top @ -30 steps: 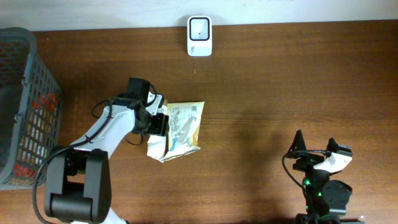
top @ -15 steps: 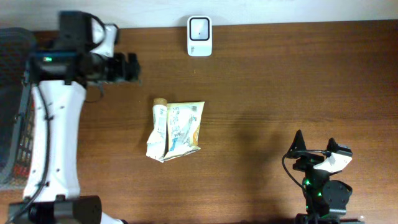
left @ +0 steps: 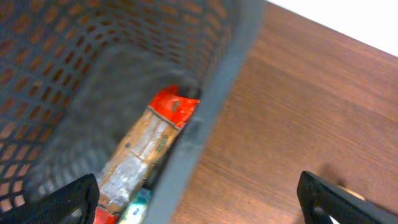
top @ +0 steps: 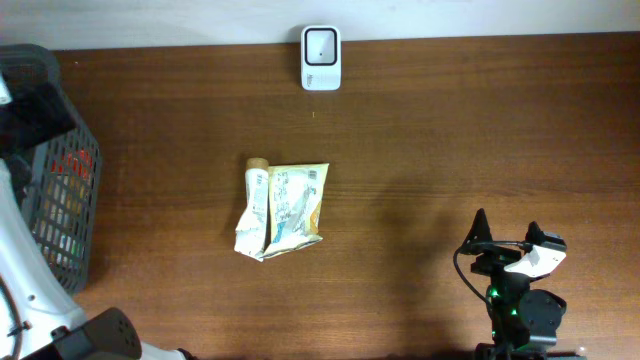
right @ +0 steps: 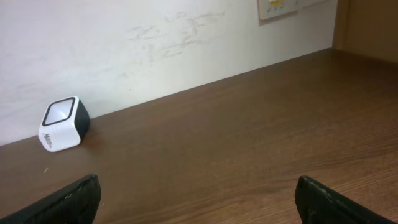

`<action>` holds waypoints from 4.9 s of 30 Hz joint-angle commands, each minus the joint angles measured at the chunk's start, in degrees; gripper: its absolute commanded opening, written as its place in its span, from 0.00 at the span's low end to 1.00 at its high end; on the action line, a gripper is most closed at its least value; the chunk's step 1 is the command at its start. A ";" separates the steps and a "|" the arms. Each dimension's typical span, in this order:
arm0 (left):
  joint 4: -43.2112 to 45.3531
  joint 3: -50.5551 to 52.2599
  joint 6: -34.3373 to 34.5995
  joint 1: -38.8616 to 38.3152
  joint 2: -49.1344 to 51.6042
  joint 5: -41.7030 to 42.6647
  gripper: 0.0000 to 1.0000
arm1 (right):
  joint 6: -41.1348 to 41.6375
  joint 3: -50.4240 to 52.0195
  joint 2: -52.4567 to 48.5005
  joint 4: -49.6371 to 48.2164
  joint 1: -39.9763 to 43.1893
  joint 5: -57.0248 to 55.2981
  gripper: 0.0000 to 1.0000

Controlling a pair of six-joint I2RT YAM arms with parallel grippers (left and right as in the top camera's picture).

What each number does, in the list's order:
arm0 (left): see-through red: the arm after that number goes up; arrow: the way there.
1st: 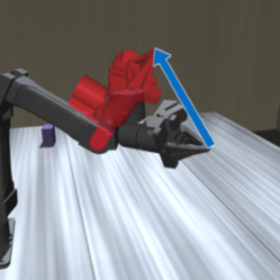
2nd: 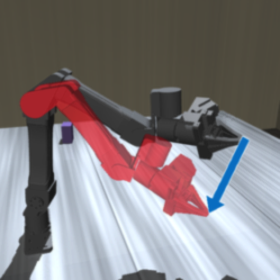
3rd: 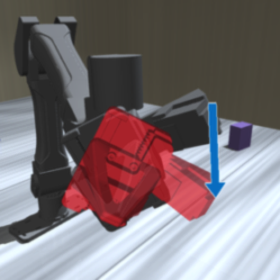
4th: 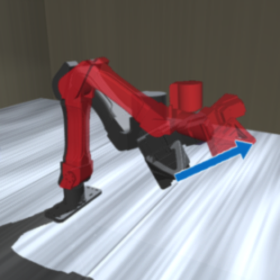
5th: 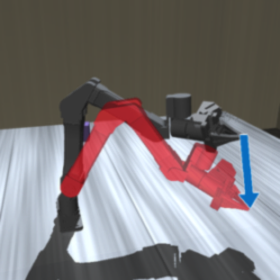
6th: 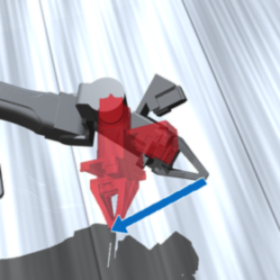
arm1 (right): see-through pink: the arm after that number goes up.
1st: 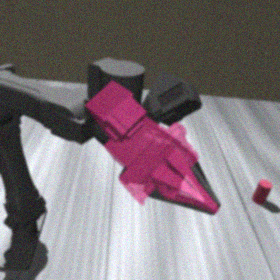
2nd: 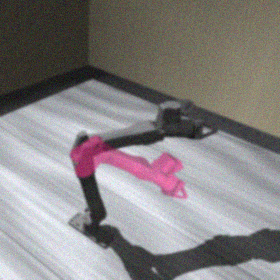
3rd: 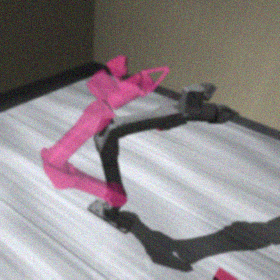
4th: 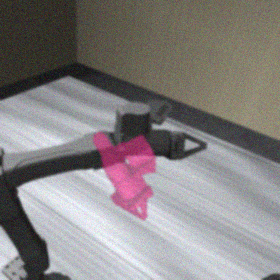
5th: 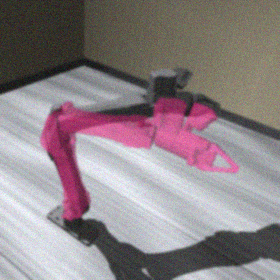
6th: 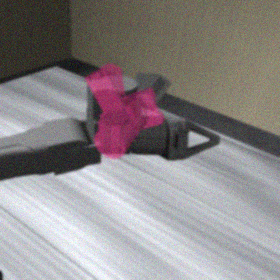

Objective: Scan the item barcode
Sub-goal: 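Reach the left gripper into the basket toward the red-topped pasta bag, then lift the red-topped pasta bag out and lay it beside the tube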

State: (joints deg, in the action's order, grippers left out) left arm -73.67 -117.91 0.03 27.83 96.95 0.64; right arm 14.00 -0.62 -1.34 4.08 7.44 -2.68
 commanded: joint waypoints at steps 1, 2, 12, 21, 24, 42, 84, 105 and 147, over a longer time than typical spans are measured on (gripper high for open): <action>0.48 -0.70 -0.46 -0.15 -0.94 3.02 0.99 | 0.37 0.31 0.24 0.39 -0.35 -0.33 0.99; 0.50 -0.70 -1.42 -0.44 -0.92 2.99 0.99 | 0.37 0.31 0.24 0.39 -0.35 -0.31 0.98; 4.79 -0.70 -3.52 2.40 0.24 2.93 1.00 | 0.37 0.31 0.24 0.39 -0.35 -0.33 0.99; 4.72 -0.70 -4.87 2.38 6.47 1.95 0.99 | 0.37 0.31 0.24 0.39 -0.35 -0.33 0.99; 4.61 -1.16 -4.85 2.38 6.54 3.28 0.99 | 0.37 0.31 0.24 0.39 -0.35 -0.33 0.99; -5.86 -7.69 -11.45 11.23 21.77 10.88 0.98 | 0.37 0.31 0.24 0.39 -0.35 -0.33 0.99; -13.90 -22.21 -29.11 15.96 46.05 22.69 0.00 | 0.37 0.31 0.24 0.39 -0.35 -0.31 0.99; -21.90 -38.58 -21.99 15.80 26.32 35.80 0.00 | 0.37 0.31 0.24 0.39 -0.35 -0.31 0.99; -10.05 -8.44 -0.72 -31.76 17.05 14.36 0.00 | 0.37 0.31 0.24 0.39 -0.35 -0.31 0.99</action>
State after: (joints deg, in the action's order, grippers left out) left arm -87.39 -133.12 -4.23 -2.61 115.63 14.57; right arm 13.98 -0.62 -1.34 4.08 7.44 -2.68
